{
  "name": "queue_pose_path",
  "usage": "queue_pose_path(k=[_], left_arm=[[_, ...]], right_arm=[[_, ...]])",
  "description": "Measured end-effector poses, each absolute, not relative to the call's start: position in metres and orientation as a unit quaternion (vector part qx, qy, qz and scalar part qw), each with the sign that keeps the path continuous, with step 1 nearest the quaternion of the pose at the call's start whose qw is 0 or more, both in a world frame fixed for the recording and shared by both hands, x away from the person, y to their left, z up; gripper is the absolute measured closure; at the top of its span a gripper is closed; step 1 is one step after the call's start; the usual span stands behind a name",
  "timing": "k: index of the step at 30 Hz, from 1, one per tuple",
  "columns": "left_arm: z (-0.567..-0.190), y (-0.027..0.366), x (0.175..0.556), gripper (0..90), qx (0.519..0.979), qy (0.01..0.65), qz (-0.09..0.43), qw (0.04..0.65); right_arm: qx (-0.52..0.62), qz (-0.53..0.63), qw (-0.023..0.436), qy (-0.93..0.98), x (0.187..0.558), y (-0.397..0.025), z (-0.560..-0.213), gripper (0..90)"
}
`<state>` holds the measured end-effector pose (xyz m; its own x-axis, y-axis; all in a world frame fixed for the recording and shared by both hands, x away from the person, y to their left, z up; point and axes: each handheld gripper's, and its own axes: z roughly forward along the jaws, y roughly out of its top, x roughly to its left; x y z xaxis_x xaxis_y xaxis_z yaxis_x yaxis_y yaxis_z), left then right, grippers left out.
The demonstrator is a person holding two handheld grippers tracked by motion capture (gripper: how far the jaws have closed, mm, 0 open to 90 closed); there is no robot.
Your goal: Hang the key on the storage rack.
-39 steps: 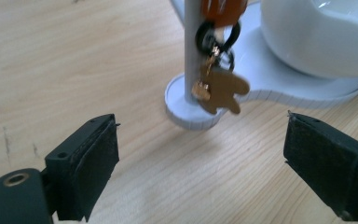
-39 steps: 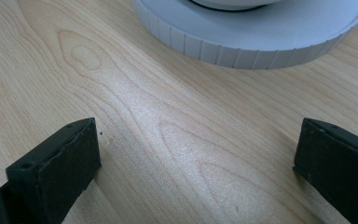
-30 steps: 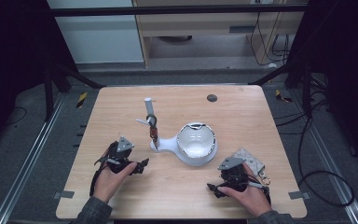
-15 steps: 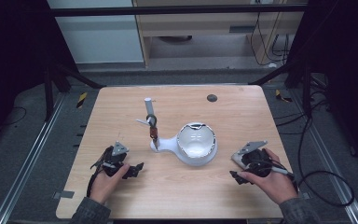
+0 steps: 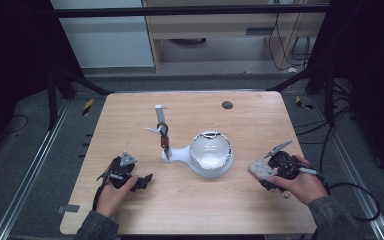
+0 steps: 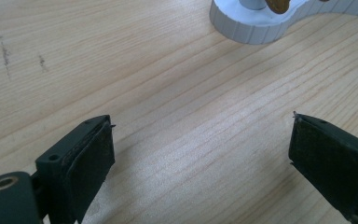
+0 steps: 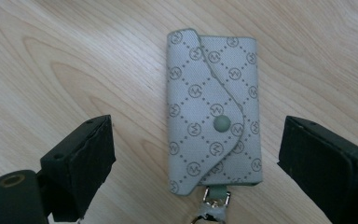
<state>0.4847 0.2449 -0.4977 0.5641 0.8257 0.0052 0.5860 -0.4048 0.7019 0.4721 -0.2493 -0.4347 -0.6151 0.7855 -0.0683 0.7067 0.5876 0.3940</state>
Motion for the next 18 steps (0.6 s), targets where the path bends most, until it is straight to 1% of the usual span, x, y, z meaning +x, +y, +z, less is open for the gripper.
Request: queue_pose_path(k=[8, 10, 11, 18], left_arm=[[-0.503, 0.246, 0.485, 6.4, 0.823, 0.434, 0.178, 0.321], [-0.503, 0.247, 0.485, 5.8, 0.823, 0.433, 0.181, 0.320], [-0.504, 0.247, 0.485, 5.3, 0.821, 0.435, 0.183, 0.320], [-0.505, 0.248, 0.485, 4.0, 0.820, 0.434, 0.186, 0.322]], right_arm=[[0.434, 0.148, 0.101, 0.883, 0.478, -0.255, -0.448, 8.5], [0.440, 0.144, 0.099, 0.881, 0.478, -0.259, -0.451, 10.2], [0.443, 0.143, 0.099, 0.879, 0.478, -0.264, -0.454, 12.8], [0.453, 0.155, 0.092, 0.873, 0.476, -0.272, -0.462, 16.8]])
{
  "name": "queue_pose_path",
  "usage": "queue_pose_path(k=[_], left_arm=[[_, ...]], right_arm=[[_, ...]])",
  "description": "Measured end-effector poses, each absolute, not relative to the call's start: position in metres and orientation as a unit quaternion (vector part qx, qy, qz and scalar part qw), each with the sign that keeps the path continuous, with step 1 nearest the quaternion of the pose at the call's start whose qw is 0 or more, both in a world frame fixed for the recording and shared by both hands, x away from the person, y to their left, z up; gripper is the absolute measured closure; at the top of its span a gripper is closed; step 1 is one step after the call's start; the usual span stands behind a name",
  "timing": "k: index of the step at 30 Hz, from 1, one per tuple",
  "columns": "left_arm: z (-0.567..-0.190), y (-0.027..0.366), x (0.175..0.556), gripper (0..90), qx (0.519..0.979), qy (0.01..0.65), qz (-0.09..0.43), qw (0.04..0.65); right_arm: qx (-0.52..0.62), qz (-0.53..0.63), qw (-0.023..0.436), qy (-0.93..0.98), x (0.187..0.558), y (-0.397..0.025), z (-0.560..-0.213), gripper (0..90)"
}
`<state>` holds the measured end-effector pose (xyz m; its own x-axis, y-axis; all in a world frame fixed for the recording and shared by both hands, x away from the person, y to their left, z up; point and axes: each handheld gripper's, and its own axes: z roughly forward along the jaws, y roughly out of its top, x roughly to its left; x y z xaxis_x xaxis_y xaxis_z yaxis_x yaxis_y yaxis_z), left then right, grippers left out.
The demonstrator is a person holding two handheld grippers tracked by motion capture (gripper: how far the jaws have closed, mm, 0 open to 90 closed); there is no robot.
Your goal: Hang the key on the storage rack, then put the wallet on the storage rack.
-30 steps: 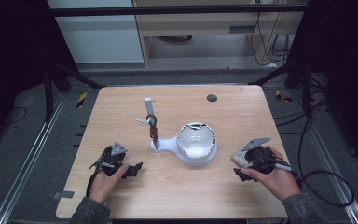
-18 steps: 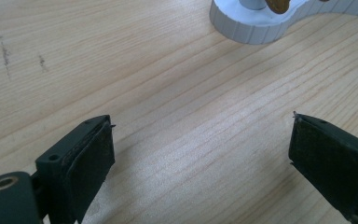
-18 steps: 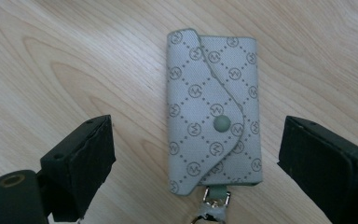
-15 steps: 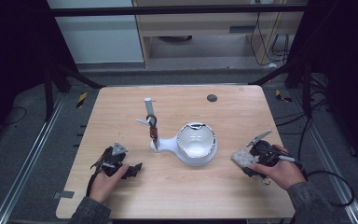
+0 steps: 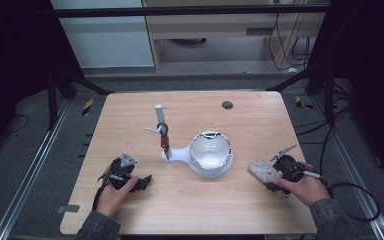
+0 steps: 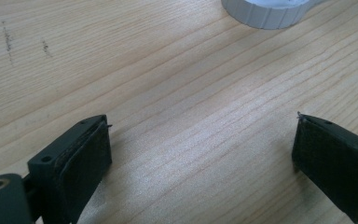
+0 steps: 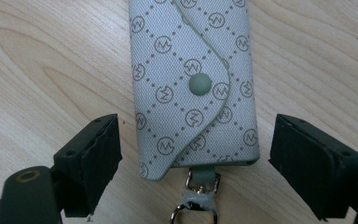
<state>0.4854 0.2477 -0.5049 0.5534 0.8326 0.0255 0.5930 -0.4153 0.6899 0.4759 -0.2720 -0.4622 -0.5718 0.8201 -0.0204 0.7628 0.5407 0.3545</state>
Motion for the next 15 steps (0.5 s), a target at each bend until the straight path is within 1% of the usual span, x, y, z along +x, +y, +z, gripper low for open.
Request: queue_pose_path(k=[15], left_arm=[[-0.5066, 0.2482, 0.4843, 3.2, 0.817, 0.432, 0.190, 0.330]], right_arm=[[0.442, 0.143, 0.090, 0.881, 0.4804, -0.2706, -0.4709, 24.9]])
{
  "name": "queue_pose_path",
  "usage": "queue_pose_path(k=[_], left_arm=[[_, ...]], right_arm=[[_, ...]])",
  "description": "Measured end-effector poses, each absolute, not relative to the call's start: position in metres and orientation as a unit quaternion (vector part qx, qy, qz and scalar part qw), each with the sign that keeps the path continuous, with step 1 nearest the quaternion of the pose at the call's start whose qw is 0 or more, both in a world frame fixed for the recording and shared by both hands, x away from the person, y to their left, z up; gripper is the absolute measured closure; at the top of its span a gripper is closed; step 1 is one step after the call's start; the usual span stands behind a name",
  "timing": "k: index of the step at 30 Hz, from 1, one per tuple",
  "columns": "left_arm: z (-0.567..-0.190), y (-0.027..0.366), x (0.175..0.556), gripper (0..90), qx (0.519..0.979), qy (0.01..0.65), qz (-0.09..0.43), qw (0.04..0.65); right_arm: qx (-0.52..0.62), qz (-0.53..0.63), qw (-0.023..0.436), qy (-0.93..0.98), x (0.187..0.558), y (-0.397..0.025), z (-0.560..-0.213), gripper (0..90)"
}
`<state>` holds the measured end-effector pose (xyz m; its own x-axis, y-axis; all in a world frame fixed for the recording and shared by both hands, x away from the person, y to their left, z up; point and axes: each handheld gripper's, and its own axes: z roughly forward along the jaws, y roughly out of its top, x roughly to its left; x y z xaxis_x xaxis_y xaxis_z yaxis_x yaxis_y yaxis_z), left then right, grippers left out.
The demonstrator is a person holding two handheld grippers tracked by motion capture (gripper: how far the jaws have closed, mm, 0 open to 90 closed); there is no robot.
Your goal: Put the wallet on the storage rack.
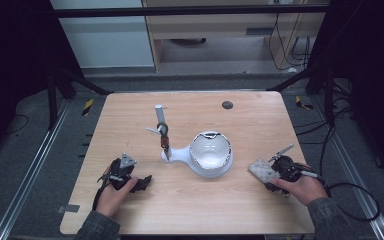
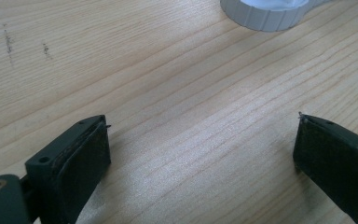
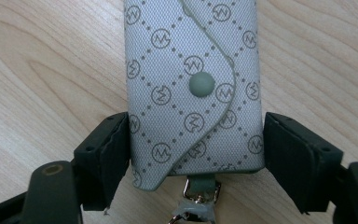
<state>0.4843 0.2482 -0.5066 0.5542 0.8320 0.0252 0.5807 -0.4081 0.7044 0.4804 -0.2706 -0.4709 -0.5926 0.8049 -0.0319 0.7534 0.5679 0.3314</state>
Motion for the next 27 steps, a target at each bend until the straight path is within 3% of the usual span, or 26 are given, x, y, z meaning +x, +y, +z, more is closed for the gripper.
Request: queue_pose_path(k=[27], left_arm=[[-0.507, 0.248, 0.484, 3.1, 0.815, 0.433, 0.191, 0.334]], right_arm=[[0.388, 0.117, 0.128, 0.905, 0.473, -0.256, -0.456, 31.3]])
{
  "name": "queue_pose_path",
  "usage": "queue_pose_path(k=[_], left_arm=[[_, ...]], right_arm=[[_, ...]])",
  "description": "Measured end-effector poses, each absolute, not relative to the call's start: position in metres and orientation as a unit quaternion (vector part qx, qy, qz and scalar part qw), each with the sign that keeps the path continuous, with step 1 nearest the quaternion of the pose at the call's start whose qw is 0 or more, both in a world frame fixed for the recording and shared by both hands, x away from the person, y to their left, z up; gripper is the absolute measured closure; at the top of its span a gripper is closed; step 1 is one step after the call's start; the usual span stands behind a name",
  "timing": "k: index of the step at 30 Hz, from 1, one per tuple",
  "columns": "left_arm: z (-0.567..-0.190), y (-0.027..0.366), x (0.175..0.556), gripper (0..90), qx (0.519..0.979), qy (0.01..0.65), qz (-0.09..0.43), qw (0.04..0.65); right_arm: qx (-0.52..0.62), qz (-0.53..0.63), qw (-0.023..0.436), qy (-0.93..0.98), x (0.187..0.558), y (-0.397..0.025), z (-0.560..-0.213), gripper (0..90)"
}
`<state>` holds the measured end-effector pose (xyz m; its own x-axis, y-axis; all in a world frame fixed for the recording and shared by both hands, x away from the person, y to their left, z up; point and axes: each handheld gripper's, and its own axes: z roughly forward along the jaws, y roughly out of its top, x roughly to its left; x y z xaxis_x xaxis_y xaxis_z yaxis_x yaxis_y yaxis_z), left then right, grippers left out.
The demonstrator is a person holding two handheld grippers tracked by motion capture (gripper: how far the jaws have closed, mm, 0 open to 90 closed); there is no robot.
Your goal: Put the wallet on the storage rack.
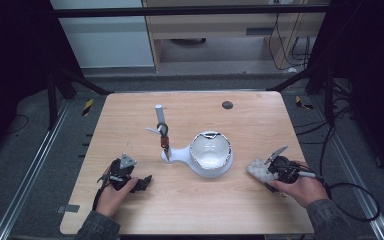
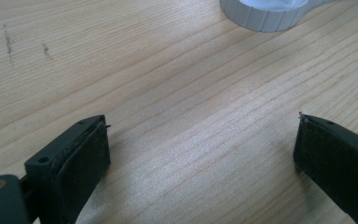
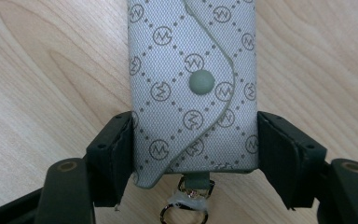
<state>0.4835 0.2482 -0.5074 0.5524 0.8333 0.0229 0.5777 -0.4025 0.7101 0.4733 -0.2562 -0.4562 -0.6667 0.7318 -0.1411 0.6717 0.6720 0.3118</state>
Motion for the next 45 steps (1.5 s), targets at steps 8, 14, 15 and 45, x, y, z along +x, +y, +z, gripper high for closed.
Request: queue_pose_path(k=[8, 14, 15, 45], left_arm=[[-0.507, 0.248, 0.484, 3.1, 0.816, 0.432, 0.191, 0.333], [-0.507, 0.248, 0.484, 3.1, 0.816, 0.432, 0.192, 0.334], [-0.507, 0.248, 0.484, 3.1, 0.816, 0.432, 0.191, 0.334], [-0.507, 0.248, 0.483, 3.1, 0.815, 0.432, 0.192, 0.334]], right_arm=[[0.367, 0.111, 0.143, 0.912, 0.471, -0.252, -0.445, 31.6], [0.354, 0.109, 0.155, 0.916, 0.470, -0.246, -0.436, 31.7], [0.352, 0.109, 0.157, 0.916, 0.470, -0.245, -0.435, 31.8], [0.260, 0.096, 0.224, 0.934, 0.470, -0.192, -0.374, 32.2]])
